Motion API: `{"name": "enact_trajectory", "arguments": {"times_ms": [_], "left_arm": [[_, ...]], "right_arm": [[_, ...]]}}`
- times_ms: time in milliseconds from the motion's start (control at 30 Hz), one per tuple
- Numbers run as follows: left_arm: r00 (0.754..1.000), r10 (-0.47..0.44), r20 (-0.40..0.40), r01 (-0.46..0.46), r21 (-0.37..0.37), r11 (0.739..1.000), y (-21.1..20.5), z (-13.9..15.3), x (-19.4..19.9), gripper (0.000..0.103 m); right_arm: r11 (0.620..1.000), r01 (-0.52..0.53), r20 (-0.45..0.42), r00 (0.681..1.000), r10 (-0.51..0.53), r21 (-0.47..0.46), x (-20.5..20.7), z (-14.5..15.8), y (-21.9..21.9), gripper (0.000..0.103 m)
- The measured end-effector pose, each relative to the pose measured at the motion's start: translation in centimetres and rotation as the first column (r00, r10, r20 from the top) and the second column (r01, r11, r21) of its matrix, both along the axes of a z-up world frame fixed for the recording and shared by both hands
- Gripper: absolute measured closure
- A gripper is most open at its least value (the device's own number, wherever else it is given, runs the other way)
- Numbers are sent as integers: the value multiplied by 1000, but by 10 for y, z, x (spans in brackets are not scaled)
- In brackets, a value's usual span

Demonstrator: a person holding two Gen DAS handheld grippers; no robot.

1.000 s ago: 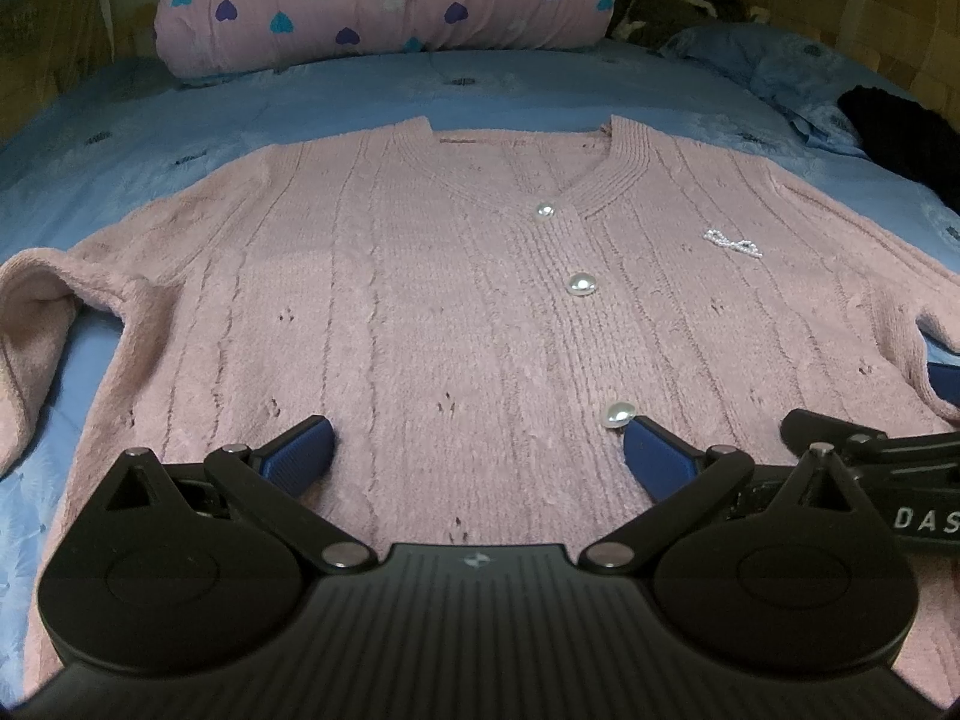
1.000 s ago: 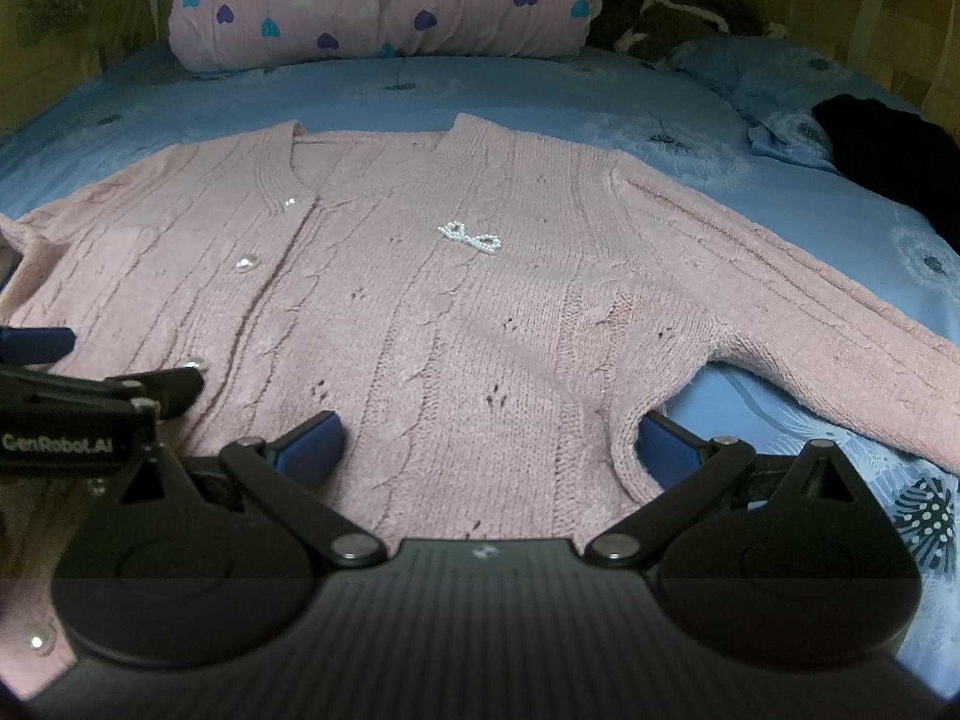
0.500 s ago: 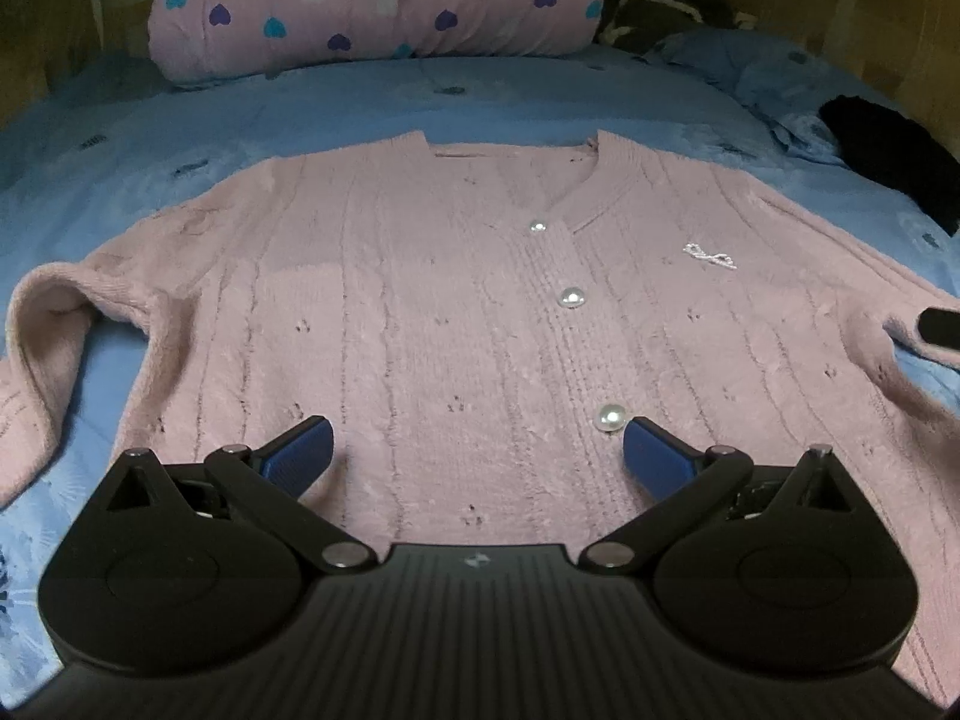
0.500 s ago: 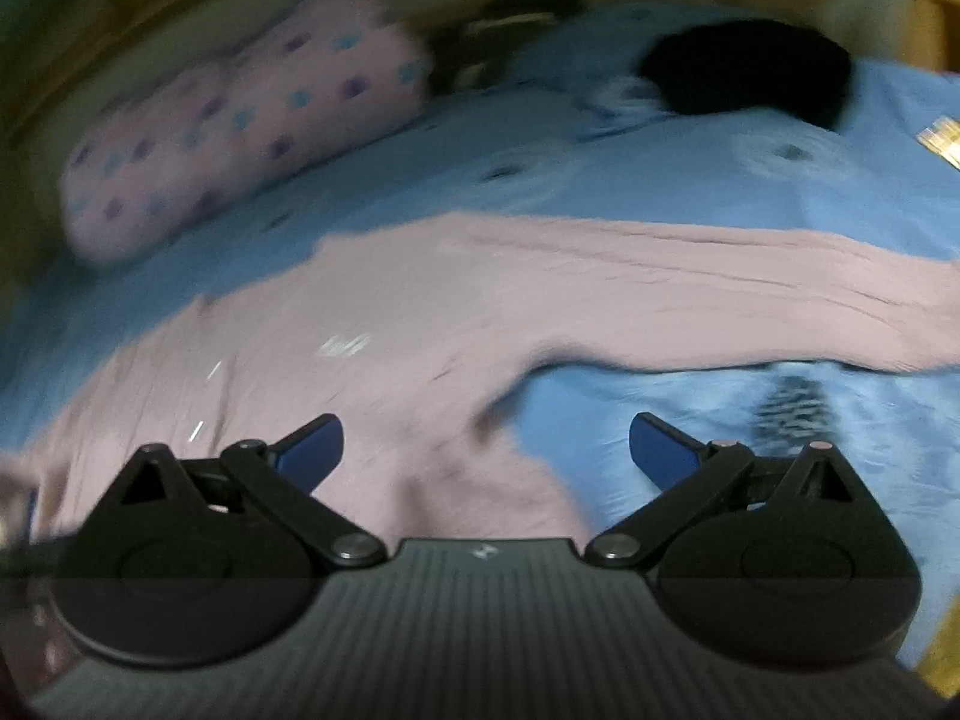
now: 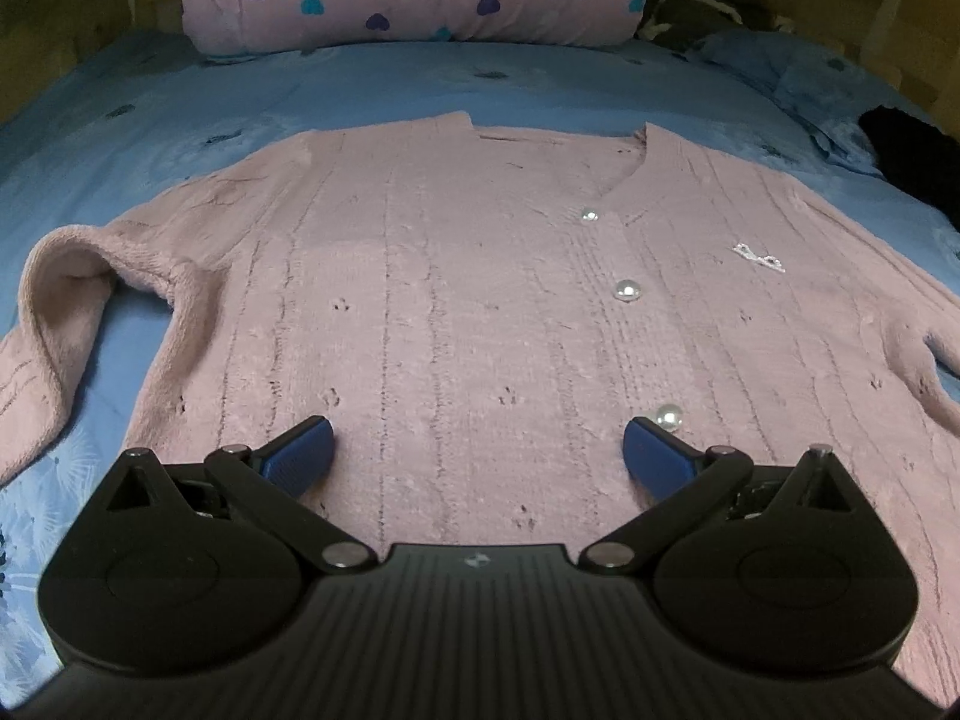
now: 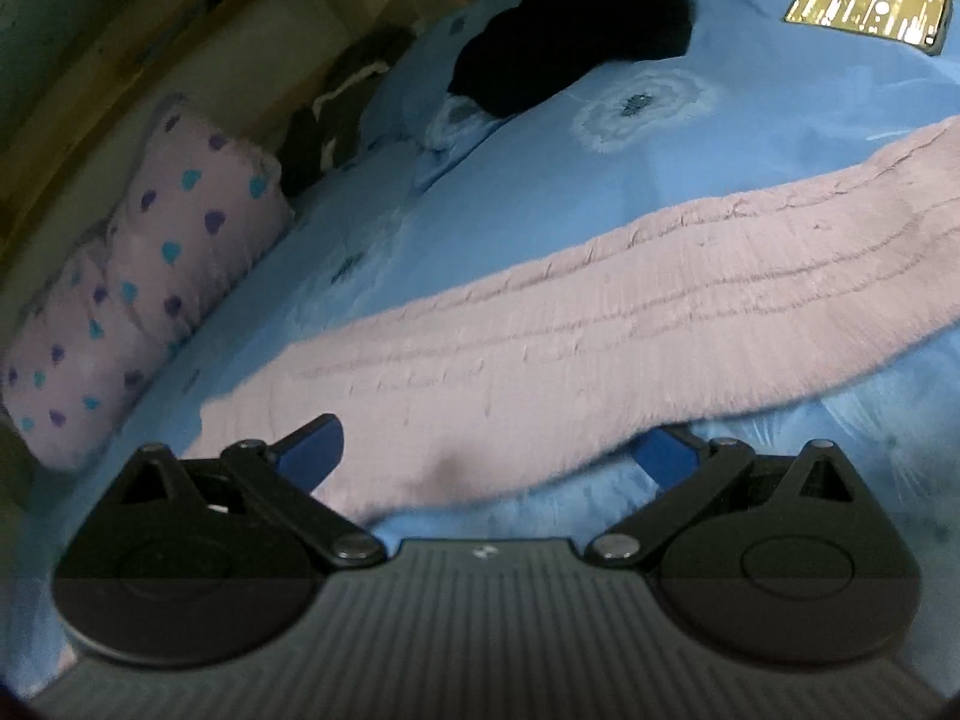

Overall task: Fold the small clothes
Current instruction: 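Reach the right tool to a cardigan sleeve cuff and grasp it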

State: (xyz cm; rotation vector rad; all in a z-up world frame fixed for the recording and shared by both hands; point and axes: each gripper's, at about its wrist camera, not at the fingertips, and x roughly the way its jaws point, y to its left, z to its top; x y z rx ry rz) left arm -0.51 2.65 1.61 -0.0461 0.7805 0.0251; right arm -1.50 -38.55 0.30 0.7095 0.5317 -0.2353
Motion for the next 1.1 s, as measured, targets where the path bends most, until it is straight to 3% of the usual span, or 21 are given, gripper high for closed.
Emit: {"name": "enact_trajectory", "arguments": {"times_ms": [133, 300, 533, 700, 800, 900, 1000, 1100], "left_arm": [[999, 2, -40, -2, -14, 1000, 0, 5, 6, 0], [996, 19, -82, -26, -90, 996, 13, 26, 18, 0], [998, 43, -56, -49, -112, 992, 14, 43, 34, 0], [998, 17, -61, -26, -134, 991, 10, 34, 50, 0], [999, 11, -48, -16, -113, 993, 11, 23, 55, 0], [995, -6, -95, -4, -102, 995, 13, 17, 60, 0], [996, -9, -91, -2, -114, 993, 15, 17, 60, 0], [997, -33, -76, 25, -109, 994, 12, 17, 56, 0]], "right_arm": [[1000, 0, -10, 1000, 0, -6, 16, -1, -5, 0], [1000, -2, -39, 999, 3, 18, 32, 2, -11, 0], [1000, 6, 21, 1000, -6, 20, 32, -4, -15, 1], [999, 46, 62, 997, -48, 23, 19, -6, -12, 10], [995, 93, 70, 993, -96, 46, 10, -5, -17, 22], [988, 147, 81, 985, -150, 53, 4, -2, -21, 23], [982, 190, 100, 977, -191, 17, 1, 1, -21, 26], [978, 209, 126, 971, -204, -24, 4, 6, -19, 44]]}}
